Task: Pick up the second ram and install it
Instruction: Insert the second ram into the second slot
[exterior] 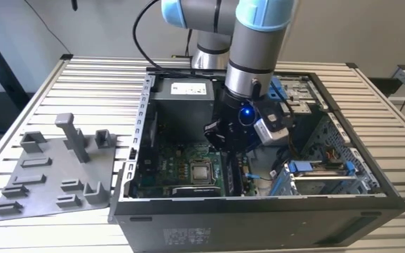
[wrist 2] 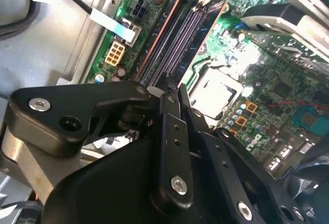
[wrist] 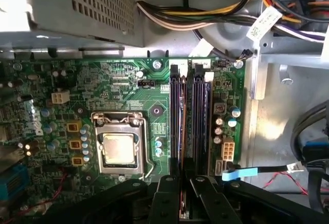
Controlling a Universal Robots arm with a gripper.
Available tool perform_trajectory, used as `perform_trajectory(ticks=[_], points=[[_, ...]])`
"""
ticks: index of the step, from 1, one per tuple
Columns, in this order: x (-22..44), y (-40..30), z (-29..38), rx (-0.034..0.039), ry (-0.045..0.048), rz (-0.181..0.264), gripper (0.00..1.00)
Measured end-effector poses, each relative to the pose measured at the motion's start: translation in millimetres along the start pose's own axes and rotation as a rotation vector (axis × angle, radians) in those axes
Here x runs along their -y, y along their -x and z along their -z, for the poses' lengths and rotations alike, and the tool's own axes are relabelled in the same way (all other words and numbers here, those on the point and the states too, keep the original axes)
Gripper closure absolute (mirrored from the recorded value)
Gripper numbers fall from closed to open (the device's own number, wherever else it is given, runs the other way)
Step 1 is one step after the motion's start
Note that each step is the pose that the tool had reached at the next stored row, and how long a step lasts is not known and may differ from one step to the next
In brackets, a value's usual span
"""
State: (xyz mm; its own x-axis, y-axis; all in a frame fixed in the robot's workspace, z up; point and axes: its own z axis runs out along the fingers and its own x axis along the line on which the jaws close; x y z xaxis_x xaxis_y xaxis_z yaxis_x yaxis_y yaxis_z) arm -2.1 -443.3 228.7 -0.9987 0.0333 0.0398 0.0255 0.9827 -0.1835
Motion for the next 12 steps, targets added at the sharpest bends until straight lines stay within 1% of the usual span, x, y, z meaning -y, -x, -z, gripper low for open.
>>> perform_trajectory(ticks=[2, 5, 12], points=[[-2.3, 1.0, 0.4, 0.0000, -0.0043, 0.000, 0.85], [-3.2, 1.7, -0.1, 0.0003, -0.0041, 0.001, 0.85], [-4.2, 4.0, -4.5, 0.0002, -0.0042, 0.001, 0.85]])
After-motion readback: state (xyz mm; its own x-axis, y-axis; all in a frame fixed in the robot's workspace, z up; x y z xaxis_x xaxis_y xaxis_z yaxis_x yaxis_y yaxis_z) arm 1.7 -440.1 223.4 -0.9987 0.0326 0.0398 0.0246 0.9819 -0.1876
